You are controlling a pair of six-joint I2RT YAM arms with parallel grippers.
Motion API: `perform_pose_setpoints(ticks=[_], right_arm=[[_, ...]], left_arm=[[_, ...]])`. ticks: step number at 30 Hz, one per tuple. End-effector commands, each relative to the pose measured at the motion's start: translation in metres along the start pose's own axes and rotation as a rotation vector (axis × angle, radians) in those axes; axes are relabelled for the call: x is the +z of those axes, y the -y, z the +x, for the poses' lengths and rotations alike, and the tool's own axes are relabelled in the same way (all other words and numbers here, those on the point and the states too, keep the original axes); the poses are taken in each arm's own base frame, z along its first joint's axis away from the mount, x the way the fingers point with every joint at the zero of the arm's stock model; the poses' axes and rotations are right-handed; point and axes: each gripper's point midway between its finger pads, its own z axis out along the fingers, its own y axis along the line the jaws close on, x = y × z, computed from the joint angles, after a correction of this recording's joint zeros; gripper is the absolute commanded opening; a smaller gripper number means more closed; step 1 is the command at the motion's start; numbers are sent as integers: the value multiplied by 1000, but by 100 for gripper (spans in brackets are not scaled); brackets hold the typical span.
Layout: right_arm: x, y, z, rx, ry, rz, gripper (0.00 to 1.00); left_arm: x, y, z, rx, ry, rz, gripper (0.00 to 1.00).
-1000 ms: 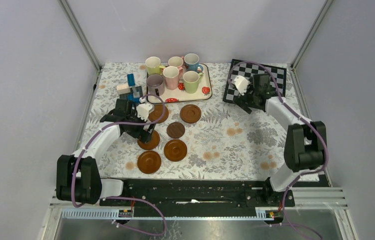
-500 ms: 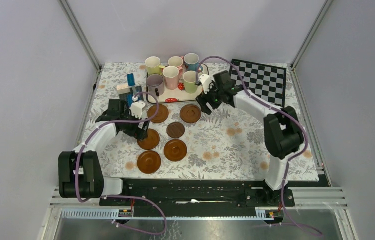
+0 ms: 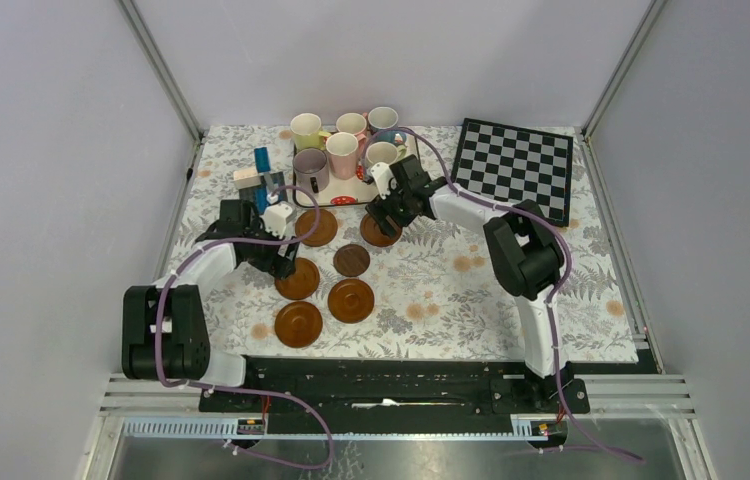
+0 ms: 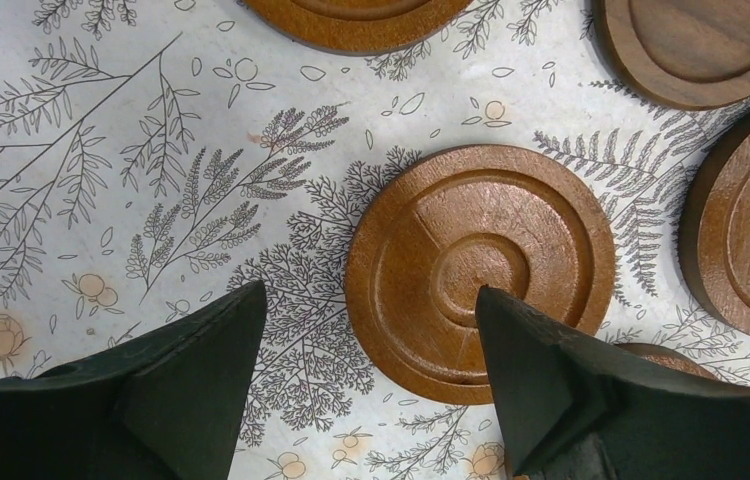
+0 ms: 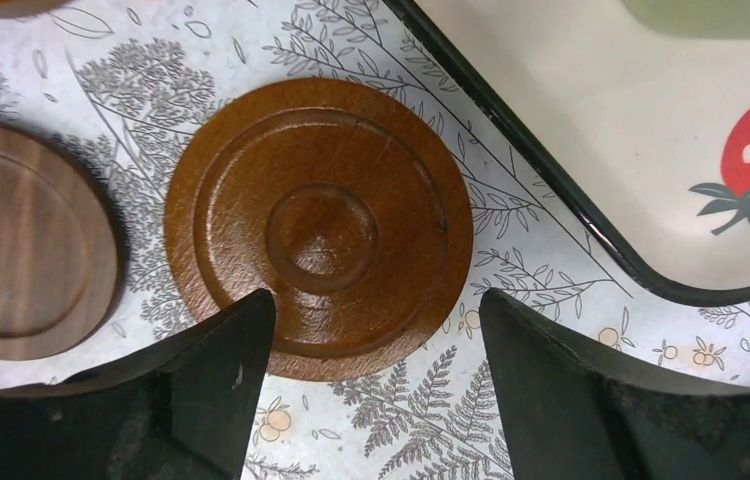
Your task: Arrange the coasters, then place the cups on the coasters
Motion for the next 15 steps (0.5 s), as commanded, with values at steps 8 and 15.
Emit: perform_pose_setpoints(ticks=[8, 15], right_arm=[[11, 5, 2, -23, -21, 51, 77], [5, 1, 33, -57, -94, 47, 73]], left_arm=[[15, 5, -3, 119, -11, 27, 80], [21, 11, 3, 158, -54, 36, 71]])
